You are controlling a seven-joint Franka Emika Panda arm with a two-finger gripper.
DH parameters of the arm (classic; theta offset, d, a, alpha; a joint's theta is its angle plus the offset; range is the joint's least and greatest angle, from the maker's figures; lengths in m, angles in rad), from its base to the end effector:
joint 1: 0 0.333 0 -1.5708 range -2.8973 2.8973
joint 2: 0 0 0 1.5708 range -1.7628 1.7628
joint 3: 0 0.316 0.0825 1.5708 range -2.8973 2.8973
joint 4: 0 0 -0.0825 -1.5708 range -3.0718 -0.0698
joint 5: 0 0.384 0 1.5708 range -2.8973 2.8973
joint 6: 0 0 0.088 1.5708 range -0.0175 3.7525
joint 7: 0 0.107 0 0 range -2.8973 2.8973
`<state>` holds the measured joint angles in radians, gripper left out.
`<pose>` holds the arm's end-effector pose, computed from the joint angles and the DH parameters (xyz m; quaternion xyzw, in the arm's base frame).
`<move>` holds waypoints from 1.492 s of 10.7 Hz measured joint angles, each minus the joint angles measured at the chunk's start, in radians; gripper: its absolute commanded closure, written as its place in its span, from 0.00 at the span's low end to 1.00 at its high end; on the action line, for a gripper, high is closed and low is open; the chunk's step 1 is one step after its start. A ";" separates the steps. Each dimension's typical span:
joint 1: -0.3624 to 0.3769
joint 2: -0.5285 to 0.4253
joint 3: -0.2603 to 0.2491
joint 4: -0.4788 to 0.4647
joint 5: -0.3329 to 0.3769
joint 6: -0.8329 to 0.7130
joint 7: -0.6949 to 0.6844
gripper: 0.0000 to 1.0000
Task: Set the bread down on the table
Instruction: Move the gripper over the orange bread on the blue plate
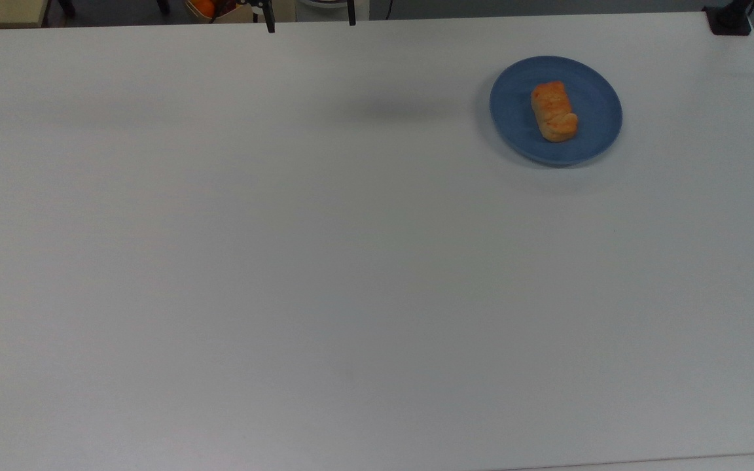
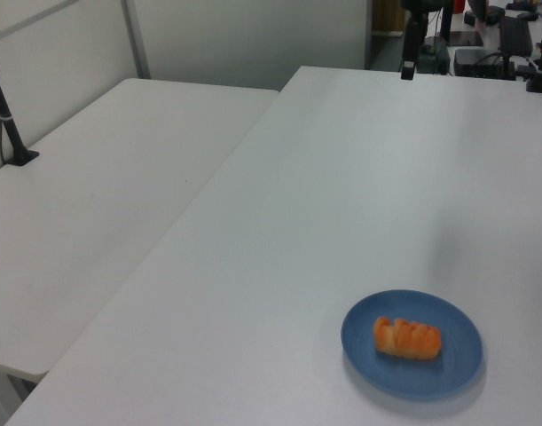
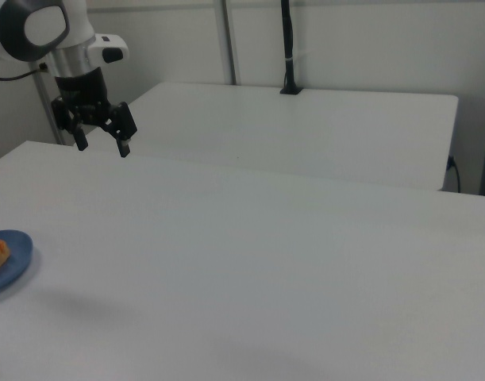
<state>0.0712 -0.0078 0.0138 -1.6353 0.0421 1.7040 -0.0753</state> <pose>0.5616 0.0519 0.6104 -0.9960 -0.0780 -0.0381 0.0211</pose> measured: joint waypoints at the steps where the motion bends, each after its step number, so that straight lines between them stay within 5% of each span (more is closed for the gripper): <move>1: 0.000 0.000 0.000 -0.001 0.000 0.000 0.000 0.00; 7: 0.074 0.007 0.005 -0.027 0.001 -0.024 0.000 0.00; 11: 0.152 0.010 0.007 -0.048 0.084 -0.113 0.003 0.00; 14: 0.222 0.024 0.011 -0.088 0.127 -0.122 0.089 0.00; 16: 0.265 0.071 0.058 -0.099 0.130 -0.120 0.184 0.00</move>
<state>0.3367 0.0636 0.0720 -1.7342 0.1720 1.5841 0.1089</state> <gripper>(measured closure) 0.000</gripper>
